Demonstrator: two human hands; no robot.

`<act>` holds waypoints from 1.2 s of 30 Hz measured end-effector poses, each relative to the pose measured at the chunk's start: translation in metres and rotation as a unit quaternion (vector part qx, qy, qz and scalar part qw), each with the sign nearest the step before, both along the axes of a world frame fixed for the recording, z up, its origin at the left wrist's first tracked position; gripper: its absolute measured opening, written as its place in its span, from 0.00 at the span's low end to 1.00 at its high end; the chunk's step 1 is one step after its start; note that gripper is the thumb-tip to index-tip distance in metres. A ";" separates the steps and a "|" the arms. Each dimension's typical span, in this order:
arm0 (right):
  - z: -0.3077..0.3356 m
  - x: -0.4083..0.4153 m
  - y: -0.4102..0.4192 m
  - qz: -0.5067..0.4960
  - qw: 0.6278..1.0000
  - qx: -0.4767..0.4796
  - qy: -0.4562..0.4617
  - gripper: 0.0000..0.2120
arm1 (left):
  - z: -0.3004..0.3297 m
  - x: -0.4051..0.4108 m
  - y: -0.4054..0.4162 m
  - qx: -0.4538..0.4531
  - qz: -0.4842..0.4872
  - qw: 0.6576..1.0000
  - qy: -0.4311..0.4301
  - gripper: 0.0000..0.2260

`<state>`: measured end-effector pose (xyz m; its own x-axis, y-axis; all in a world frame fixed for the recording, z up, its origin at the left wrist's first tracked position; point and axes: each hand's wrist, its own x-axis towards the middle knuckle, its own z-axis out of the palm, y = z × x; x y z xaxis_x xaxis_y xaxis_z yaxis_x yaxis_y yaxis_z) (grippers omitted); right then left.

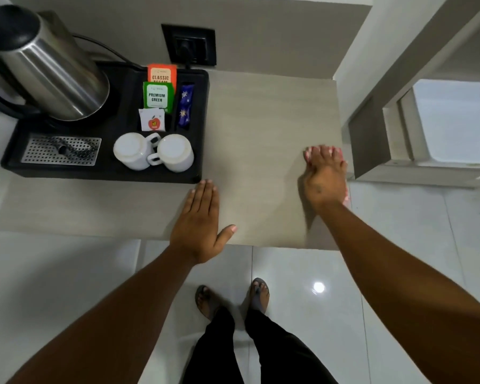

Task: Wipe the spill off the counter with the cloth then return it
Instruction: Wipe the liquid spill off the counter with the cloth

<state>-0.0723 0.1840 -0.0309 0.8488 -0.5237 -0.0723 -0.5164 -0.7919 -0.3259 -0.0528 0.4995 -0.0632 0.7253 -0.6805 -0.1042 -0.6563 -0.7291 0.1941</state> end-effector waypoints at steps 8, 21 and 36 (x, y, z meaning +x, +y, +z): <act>-0.014 -0.063 0.129 0.125 0.992 0.011 -0.024 0.30 | 0.000 0.014 0.004 0.024 -0.054 0.998 -0.004 0.44; -0.003 0.034 -0.019 -0.068 0.997 -0.016 -0.012 0.23 | 0.004 0.029 0.009 0.000 -0.068 0.997 0.038 0.47; 0.004 0.214 0.025 0.097 0.995 0.007 0.008 0.23 | -0.002 0.029 0.008 -0.034 -0.068 0.997 0.018 0.47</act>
